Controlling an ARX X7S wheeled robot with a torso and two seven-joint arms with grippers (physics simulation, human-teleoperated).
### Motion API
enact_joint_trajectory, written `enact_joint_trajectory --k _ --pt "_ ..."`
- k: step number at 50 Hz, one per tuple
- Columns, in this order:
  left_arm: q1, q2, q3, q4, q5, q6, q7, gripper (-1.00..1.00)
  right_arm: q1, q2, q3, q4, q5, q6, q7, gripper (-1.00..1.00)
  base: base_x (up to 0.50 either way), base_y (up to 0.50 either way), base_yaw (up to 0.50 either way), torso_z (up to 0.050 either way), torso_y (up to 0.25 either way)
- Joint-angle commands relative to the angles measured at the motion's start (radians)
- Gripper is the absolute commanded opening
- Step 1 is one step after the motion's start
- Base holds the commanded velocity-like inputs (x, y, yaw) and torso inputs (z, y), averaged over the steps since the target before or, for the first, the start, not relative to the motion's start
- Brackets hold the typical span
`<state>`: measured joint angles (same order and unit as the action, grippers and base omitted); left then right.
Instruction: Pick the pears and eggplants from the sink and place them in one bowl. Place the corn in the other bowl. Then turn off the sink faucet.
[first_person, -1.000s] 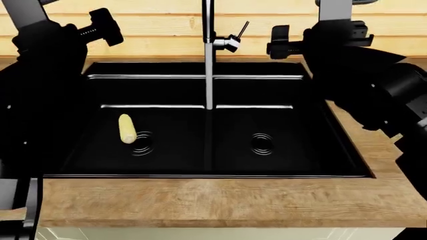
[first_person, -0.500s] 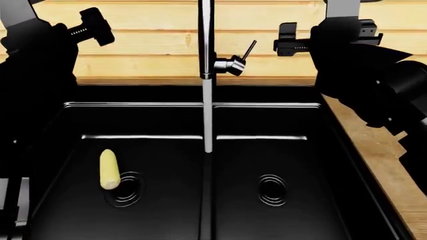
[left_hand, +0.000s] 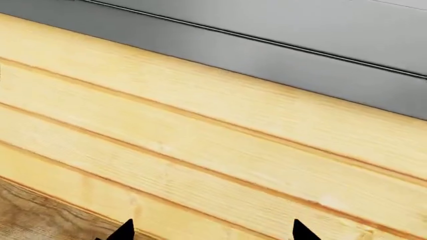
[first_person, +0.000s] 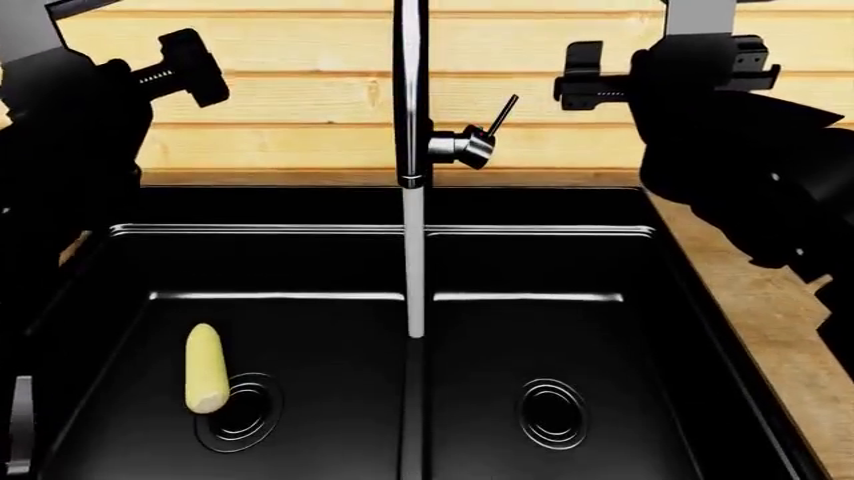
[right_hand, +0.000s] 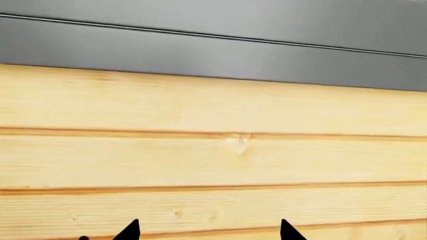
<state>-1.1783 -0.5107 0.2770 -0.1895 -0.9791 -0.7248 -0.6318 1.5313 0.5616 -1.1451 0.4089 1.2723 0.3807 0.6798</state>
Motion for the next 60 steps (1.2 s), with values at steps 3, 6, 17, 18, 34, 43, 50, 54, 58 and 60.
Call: enact_joint_trajectory --k 3,6,17,18,34,43,50,54,58,60 --pt "0.022 -0.070 -0.100 0.226 -0.306 -0.323 -0.307 1.00 0.000 0.028 0.011 -0.051 0.007 0.001 0.008 1.00 0.00 0.00 0.00 0.000 0.000" --pt "0.014 -0.075 -0.162 0.238 -0.451 -0.390 -0.421 1.00 0.000 0.030 0.012 -0.053 0.006 -0.001 0.006 1.00 0.00 0.00 0.00 0.000 0.000" --pt "0.005 -0.076 -0.189 0.197 -0.654 -0.480 -0.640 1.00 -0.008 0.058 0.036 -0.117 0.017 -0.031 -0.004 1.00 0.00 0.00 0.00 0.000 0.000" --pt "0.004 -0.077 -0.188 0.203 -0.665 -0.484 -0.663 1.00 -0.009 0.059 0.037 -0.121 0.019 -0.032 -0.004 1.00 0.00 0.00 0.00 0.000 0.000" --pt "0.167 -0.077 -0.150 0.227 -0.855 -0.511 -0.847 1.00 -0.028 0.102 0.047 -0.218 0.015 -0.051 0.006 1.00 0.00 0.00 0.00 0.000 0.000" --pt "0.194 -0.072 -0.120 0.213 -0.842 -0.504 -0.848 1.00 -0.032 0.106 0.050 -0.227 0.021 -0.048 0.010 1.00 0.00 0.00 0.00 0.000 0.000" --pt "0.217 -0.062 -0.088 0.190 -0.821 -0.504 -0.839 1.00 -0.041 0.111 0.052 -0.235 0.023 -0.050 0.013 1.00 0.00 0.00 0.00 0.000 0.000" --pt "0.234 -0.066 -0.076 0.190 -0.835 -0.505 -0.853 1.00 -0.046 0.113 0.052 -0.231 0.020 -0.055 0.009 1.00 0.00 0.00 0.00 0.000 0.000" --pt "0.254 -0.074 -0.067 0.198 -0.842 -0.507 -0.857 1.00 -0.056 0.115 0.052 -0.225 0.017 -0.062 0.004 1.00 0.00 0.00 0.00 0.000 0.000" --pt "0.261 -0.075 -0.063 0.196 -0.831 -0.504 -0.849 1.00 -0.062 0.113 0.052 -0.215 0.012 -0.070 -0.002 1.00 0.00 0.00 0.00 0.000 0.000"
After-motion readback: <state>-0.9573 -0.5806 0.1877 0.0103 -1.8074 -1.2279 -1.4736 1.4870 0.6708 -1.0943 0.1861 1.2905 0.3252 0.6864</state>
